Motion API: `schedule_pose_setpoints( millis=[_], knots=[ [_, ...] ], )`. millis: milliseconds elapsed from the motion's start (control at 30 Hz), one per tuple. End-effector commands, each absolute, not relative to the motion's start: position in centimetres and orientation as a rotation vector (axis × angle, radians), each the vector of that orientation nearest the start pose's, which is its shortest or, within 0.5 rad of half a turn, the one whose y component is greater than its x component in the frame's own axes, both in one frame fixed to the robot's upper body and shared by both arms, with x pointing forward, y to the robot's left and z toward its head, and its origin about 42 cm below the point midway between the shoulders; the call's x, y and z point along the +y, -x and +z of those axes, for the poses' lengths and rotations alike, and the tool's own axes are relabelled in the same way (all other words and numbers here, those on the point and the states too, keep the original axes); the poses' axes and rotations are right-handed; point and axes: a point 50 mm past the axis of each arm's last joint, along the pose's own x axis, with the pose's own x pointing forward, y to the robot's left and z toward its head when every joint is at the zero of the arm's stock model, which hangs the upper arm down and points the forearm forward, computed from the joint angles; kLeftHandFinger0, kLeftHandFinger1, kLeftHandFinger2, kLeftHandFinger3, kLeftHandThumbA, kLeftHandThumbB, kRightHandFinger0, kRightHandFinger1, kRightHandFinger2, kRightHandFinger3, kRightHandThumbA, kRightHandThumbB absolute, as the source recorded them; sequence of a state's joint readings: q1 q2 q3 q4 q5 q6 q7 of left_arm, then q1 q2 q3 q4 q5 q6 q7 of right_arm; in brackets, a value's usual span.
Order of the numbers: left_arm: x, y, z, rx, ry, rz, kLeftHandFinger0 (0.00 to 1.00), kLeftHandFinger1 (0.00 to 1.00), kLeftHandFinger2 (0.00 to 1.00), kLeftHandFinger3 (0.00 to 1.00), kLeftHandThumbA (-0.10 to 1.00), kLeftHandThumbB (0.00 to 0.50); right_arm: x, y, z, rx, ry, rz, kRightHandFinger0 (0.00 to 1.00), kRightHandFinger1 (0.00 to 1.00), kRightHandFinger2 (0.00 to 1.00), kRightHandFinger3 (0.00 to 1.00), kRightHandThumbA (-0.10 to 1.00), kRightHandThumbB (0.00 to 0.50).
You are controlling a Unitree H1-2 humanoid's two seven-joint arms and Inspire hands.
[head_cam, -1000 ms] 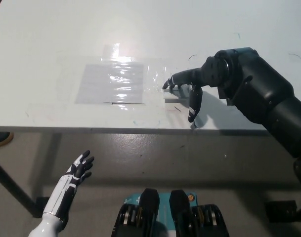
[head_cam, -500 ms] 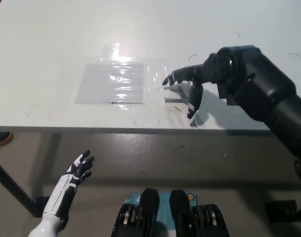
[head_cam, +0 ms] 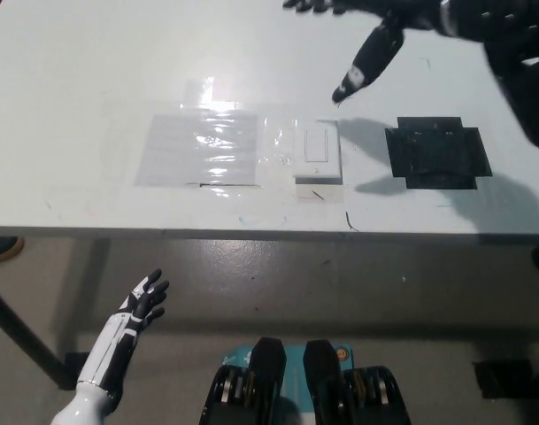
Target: A white switch is kept at the centre of the table close to the robot and the robot uses its right hand to press it to turn it on
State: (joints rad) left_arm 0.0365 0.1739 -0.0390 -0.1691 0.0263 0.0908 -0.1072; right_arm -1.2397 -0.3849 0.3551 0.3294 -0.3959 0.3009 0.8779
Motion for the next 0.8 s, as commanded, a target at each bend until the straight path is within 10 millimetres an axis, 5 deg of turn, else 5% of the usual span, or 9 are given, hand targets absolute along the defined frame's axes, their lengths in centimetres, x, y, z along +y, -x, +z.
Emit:
schedule_pose_setpoints(
  millis=[0, 233, 300, 333, 367, 467, 633, 667, 767],
  knots=[
    [25.3, -27.7, 14.2, -0.084, -0.23, -0.153, 1.0, 1.0, 1.0, 1.0, 1.0, 0.074, -19.2, -41.3, 53.7, -0.43, 1.087, 0.794, 1.0, 1.0, 1.0, 1.0, 1.0, 0.248],
    [25.1, -27.9, 13.9, -0.076, -0.218, -0.161, 1.0, 1.0, 1.0, 1.0, 1.0, 0.088, -27.3, -30.4, 52.1, -0.653, 1.092, 0.759, 1.0, 1.0, 1.0, 1.0, 1.0, 0.305],
    [25.1, -27.8, 13.8, -0.074, -0.212, -0.162, 1.0, 1.0, 1.0, 1.0, 1.0, 0.087, -29.4, -27.8, 51.2, -0.657, 1.068, 0.739, 1.0, 1.0, 1.0, 1.0, 1.0, 0.425],
    [25.1, -27.7, 13.7, -0.07, -0.212, -0.163, 1.0, 1.0, 1.0, 1.0, 1.0, 0.092, -30.7, -25.7, 50.9, -0.66, 1.047, 0.724, 1.0, 1.0, 1.0, 1.0, 1.0, 0.348],
    [25.0, -27.8, 13.7, -0.067, -0.204, -0.163, 1.0, 1.0, 1.0, 1.0, 1.0, 0.092, -31.7, -23.6, 50.9, -0.655, 0.992, 0.723, 1.0, 1.0, 1.0, 1.0, 1.0, 0.346],
    [25.0, -27.9, 13.5, -0.052, -0.18, -0.162, 1.0, 1.0, 1.0, 1.0, 1.0, 0.106, -33.1, -21.0, 50.7, -0.686, 0.868, 0.73, 1.0, 1.0, 1.0, 1.0, 1.0, 0.357],
    [24.7, -28.3, 13.5, -0.054, -0.174, -0.178, 1.0, 1.0, 1.0, 1.0, 1.0, 0.102, -34.9, -17.6, 49.0, -0.881, 0.697, 0.684, 1.0, 1.0, 1.0, 1.0, 1.0, 0.283],
    [24.6, -28.3, 13.5, -0.052, -0.171, -0.177, 1.0, 1.0, 1.0, 1.0, 1.0, 0.115, -35.2, -16.8, 47.9, -0.923, 0.621, 0.672, 1.0, 1.0, 1.0, 1.0, 1.0, 0.344],
    [24.5, -28.5, 13.5, -0.052, -0.167, -0.182, 1.0, 1.0, 1.0, 1.0, 1.0, 0.091, -35.0, -15.7, 45.5, -0.919, 0.49, 0.673, 1.0, 1.0, 1.0, 1.0, 1.0, 0.371]
  ],
)
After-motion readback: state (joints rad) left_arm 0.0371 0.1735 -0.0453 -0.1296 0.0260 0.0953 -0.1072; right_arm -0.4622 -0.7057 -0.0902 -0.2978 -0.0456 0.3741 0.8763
